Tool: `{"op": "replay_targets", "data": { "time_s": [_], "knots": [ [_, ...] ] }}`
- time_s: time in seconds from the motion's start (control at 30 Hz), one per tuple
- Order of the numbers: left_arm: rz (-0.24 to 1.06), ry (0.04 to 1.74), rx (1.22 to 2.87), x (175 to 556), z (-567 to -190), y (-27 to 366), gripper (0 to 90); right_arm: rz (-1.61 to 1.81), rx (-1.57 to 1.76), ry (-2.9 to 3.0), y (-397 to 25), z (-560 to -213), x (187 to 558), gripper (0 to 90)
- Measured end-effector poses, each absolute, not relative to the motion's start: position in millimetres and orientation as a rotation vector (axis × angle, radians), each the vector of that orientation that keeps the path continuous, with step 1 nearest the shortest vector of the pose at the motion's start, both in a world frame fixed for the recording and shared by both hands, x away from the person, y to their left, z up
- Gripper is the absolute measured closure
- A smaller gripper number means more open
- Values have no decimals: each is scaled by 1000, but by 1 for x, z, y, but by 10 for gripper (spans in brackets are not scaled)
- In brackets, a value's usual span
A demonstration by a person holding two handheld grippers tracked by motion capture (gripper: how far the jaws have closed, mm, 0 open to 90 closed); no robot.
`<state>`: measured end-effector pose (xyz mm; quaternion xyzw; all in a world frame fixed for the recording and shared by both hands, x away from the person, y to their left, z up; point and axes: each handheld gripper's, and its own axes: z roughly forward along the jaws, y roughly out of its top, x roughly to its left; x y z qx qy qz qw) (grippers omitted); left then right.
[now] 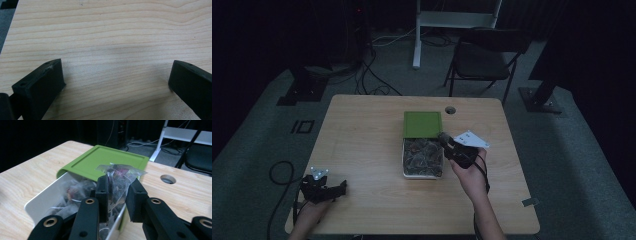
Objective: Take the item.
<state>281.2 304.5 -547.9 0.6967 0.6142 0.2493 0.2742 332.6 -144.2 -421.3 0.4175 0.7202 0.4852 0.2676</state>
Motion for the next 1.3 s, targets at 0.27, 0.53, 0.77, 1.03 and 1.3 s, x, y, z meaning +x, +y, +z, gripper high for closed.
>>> {"op": "replay_targets", "data": {
  "time_s": [0.27, 0.53, 0.77, 1.03, 1.3],
  "knots": [
    [671, 1651, 1873, 281, -548, 305, 5, 1308, 1155, 1896, -162, -419, 335, 741],
    [671, 1651, 1874, 281, -548, 305, 5, 1293, 1183, 1857, -180, -419, 339, 741],
    [672, 1650, 1875, 281, -548, 305, 5, 1270, 1197, 1832, -197, -417, 346, 741],
    [670, 1651, 1876, 281, -548, 305, 5, 1242, 1252, 1802, -216, -421, 354, 741],
    [670, 1652, 1875, 281, -548, 305, 5, 1220, 1297, 1779, -231, -424, 364, 740]
  ]
}}
